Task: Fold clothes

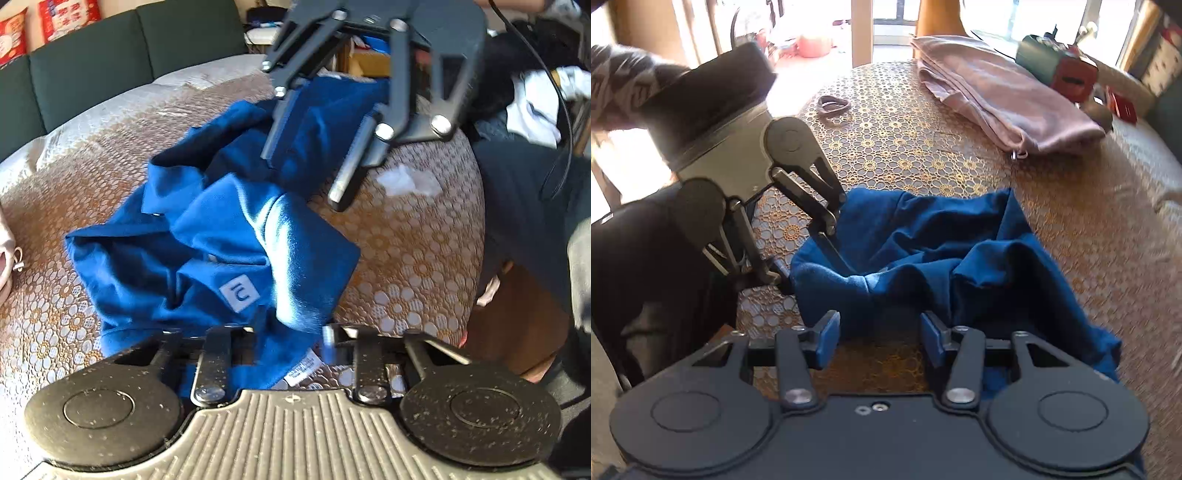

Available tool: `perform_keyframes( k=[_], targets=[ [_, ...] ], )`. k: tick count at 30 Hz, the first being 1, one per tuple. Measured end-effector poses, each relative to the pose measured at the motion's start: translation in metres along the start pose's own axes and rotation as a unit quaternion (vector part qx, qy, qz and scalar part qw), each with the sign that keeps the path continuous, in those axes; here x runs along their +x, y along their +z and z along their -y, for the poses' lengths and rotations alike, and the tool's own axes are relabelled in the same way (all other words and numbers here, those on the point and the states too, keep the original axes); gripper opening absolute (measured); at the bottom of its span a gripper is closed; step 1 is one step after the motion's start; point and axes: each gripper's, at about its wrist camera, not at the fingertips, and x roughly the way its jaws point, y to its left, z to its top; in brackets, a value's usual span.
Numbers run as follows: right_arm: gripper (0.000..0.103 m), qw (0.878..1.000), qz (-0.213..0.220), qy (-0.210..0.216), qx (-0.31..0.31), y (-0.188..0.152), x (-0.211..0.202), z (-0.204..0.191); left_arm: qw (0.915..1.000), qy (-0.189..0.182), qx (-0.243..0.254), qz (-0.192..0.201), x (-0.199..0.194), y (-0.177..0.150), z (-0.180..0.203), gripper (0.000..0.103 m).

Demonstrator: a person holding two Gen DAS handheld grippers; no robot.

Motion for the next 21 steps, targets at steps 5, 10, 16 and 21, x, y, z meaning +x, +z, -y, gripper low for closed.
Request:
perform_keyframes(
  k=[5, 10, 16, 21],
  targets=[
    [0.103, 0.998, 0.026, -0.023, -0.06, 0.008, -0.009, -0.004, 0.9948, 0.0, -0.09, 0.048, -0.026, 0.0, -0.038, 0.017],
    [0.103, 0.989, 0.039, -0.035, -0.14, 0.022, -0.001, -0.002, 0.9877, 0.031, -0.142, 0.057, -0.035, -0.007, -0.07, 0.017],
    [0.103, 0.969, 0.052, -0.067, -0.231, 0.036, 0.024, -0.001, 0.9867, 0.024, -0.15, 0.059, -0.039, -0.011, -0.083, 0.017],
    [0.103, 0.962, 0.047, -0.045, -0.267, 0.051, 0.044, 0.01, 0.9906, 0.007, -0.123, 0.06, -0.042, -0.009, -0.074, 0.017]
  ],
)
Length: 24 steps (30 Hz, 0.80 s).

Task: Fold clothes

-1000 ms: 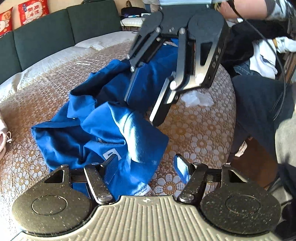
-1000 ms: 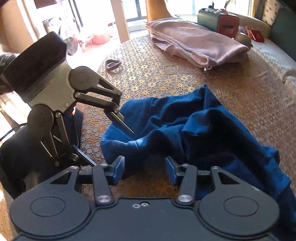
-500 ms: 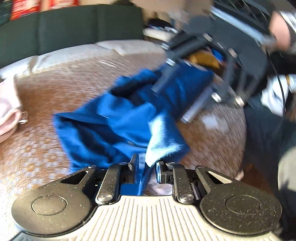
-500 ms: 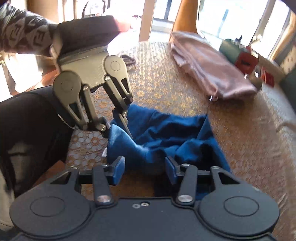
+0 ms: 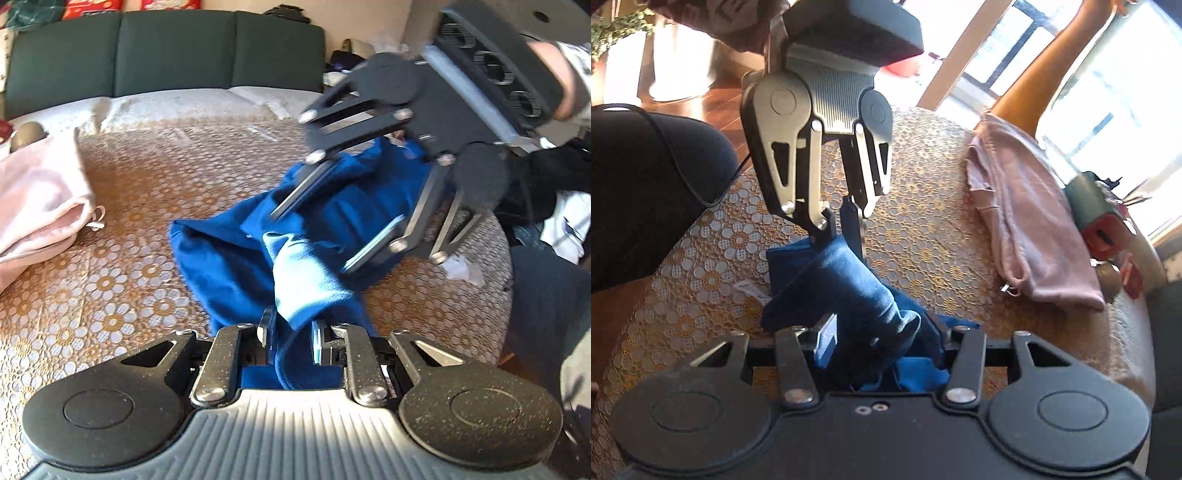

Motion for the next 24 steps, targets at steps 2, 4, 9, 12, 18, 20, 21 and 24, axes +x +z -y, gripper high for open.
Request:
perform_keyframes(
  k=[2, 4, 9, 12, 18, 20, 21, 24],
  targets=[
    [0.103, 1.0, -0.002, 0.02, -0.013, 0.003, 0.007, 0.0, 0.9997, 0.0, 0.024, -0.005, 0.0, 0.001, 0.007, 0.017],
    [0.103, 0.999, 0.001, 0.037, -0.034, 0.007, 0.01, -0.003, 0.9988, -0.006, 0.047, -0.009, 0.0, 0.002, 0.014, 0.017],
    [0.103, 0.994, -0.004, 0.074, -0.085, 0.015, 0.007, -0.015, 0.9955, -0.022, 0.092, -0.007, 0.002, 0.008, 0.031, 0.017],
    [0.103, 0.993, -0.022, 0.092, -0.072, 0.014, 0.014, -0.015, 0.9944, -0.004, 0.105, -0.011, 0.006, 0.007, 0.036, 0.017],
    [0.103, 0.989, -0.065, 0.114, 0.065, 0.006, 0.014, 0.003, 0.9944, 0.029, 0.101, -0.01, 0.004, -0.005, 0.042, 0.067],
    [0.103, 0.986, -0.06, 0.115, 0.102, 0.002, 0.008, 0.006, 0.9935, 0.035, 0.108, -0.007, -0.001, -0.008, 0.05, 0.068],
    [0.103, 0.985, -0.055, 0.112, 0.121, -0.001, 0.005, 0.009, 0.9932, 0.036, 0.11, -0.006, -0.003, -0.008, 0.053, 0.069],
    [0.103, 0.977, -0.027, 0.1, 0.185, -0.008, -0.008, 0.026, 0.991, 0.042, 0.127, -0.001, -0.003, -0.007, 0.063, 0.069]
  ],
)
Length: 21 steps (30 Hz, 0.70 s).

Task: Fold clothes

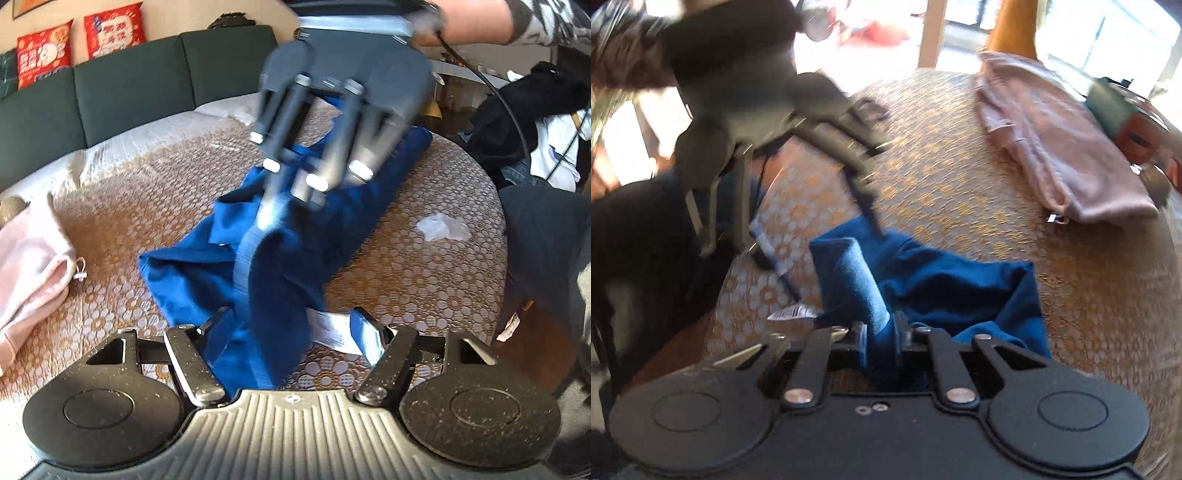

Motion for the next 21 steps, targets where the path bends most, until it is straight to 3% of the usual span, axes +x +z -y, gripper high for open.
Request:
perform_keyframes(
  k=[6, 11, 12, 13, 14, 16, 19, 21],
  targets=[
    [0.103, 0.997, 0.047, -0.017, 0.059, 0.009, -0.024, 0.027, 0.9992, 0.038, 0.003, 0.01, 0.025, 0.021, -0.007, 0.069],
    [0.103, 0.995, 0.066, -0.027, 0.063, 0.019, -0.029, 0.034, 0.9983, 0.039, -0.043, 0.008, 0.046, 0.031, -0.027, 0.069],
    [0.103, 0.995, 0.068, -0.029, 0.062, 0.02, -0.028, 0.035, 0.9978, 0.034, -0.057, 0.006, 0.048, 0.032, -0.03, 0.06],
    [0.103, 0.995, 0.069, -0.029, 0.064, 0.021, -0.027, 0.036, 0.997, 0.029, -0.072, 0.004, 0.05, 0.032, -0.034, 0.029],
    [0.103, 0.995, 0.071, -0.032, 0.064, 0.022, -0.026, 0.036, 0.9961, 0.027, -0.084, 0.001, 0.052, 0.031, -0.037, 0.021],
    [0.103, 0.995, 0.074, -0.039, 0.062, 0.021, -0.023, 0.037, 0.9942, 0.025, -0.105, -0.007, 0.054, 0.028, -0.042, 0.012],
    [0.103, 0.993, 0.076, -0.049, 0.07, 0.016, -0.025, 0.037, 0.9901, 0.021, -0.138, -0.017, 0.054, 0.022, -0.05, 0.011],
    [0.103, 0.992, 0.074, -0.06, 0.077, 0.009, -0.033, 0.041, 0.9805, 0.003, -0.196, -0.014, 0.05, 0.015, -0.063, 0.011]
  ],
)
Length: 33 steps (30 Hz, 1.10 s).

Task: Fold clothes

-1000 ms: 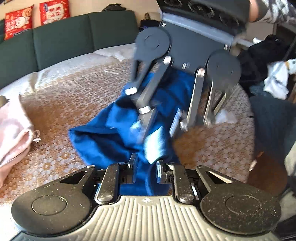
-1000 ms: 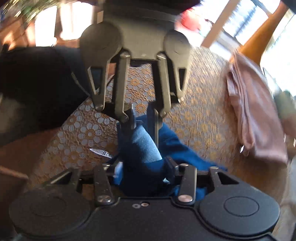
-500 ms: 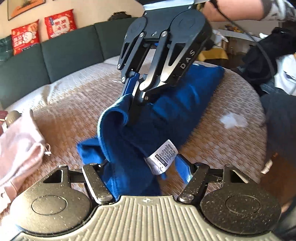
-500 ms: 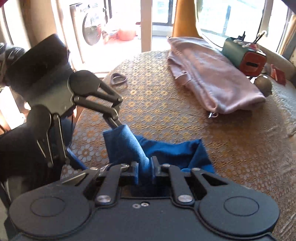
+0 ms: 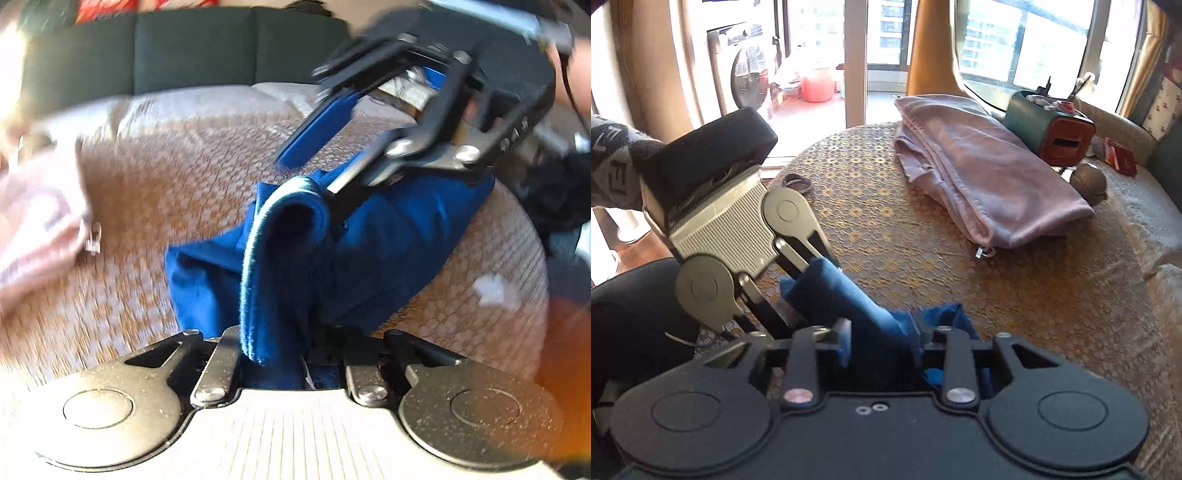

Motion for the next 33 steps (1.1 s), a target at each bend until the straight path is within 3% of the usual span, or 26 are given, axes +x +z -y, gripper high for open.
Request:
perform_keyframes(
  k=[3, 7, 9, 15, 18, 23, 25, 29, 33],
  targets=[
    [0.103, 0.999, -0.003, -0.04, 0.015, -0.018, -0.013, 0.015, 0.9951, -0.022, -0.096, 0.001, -0.003, -0.004, -0.026, 0.011],
    [0.103, 0.995, -0.048, -0.072, 0.055, -0.052, -0.011, 0.035, 0.9736, -0.047, -0.223, -0.01, 0.007, -0.013, -0.058, 0.011],
    [0.103, 0.991, -0.079, -0.089, 0.065, -0.069, 0.001, 0.038, 0.9633, -0.056, -0.262, -0.016, 0.008, -0.018, -0.069, 0.011],
    [0.103, 0.974, -0.159, -0.126, 0.105, -0.12, 0.037, 0.052, 0.9625, -0.034, -0.267, -0.033, -0.002, -0.032, -0.079, 0.012],
    [0.103, 0.975, -0.146, -0.118, 0.119, -0.116, 0.027, 0.058, 0.9628, -0.028, -0.266, -0.041, -0.007, -0.035, -0.083, 0.012],
    [0.103, 0.989, -0.046, -0.109, 0.086, -0.074, 0.01, 0.052, 0.9645, -0.01, -0.257, -0.061, -0.001, -0.036, -0.08, 0.012],
    [0.103, 0.991, -0.032, -0.12, 0.051, -0.058, 0.018, 0.048, 0.9641, -0.01, -0.258, -0.062, 0.001, -0.039, -0.081, 0.012],
    [0.103, 0.993, -0.039, -0.115, 0.011, -0.041, 0.046, 0.05, 0.962, -0.017, -0.268, -0.052, -0.002, -0.044, -0.083, 0.012],
    [0.103, 0.993, -0.064, -0.089, 0.03, -0.039, 0.062, 0.055, 0.9626, -0.019, -0.266, -0.05, -0.006, -0.046, -0.082, 0.012]
  ],
)
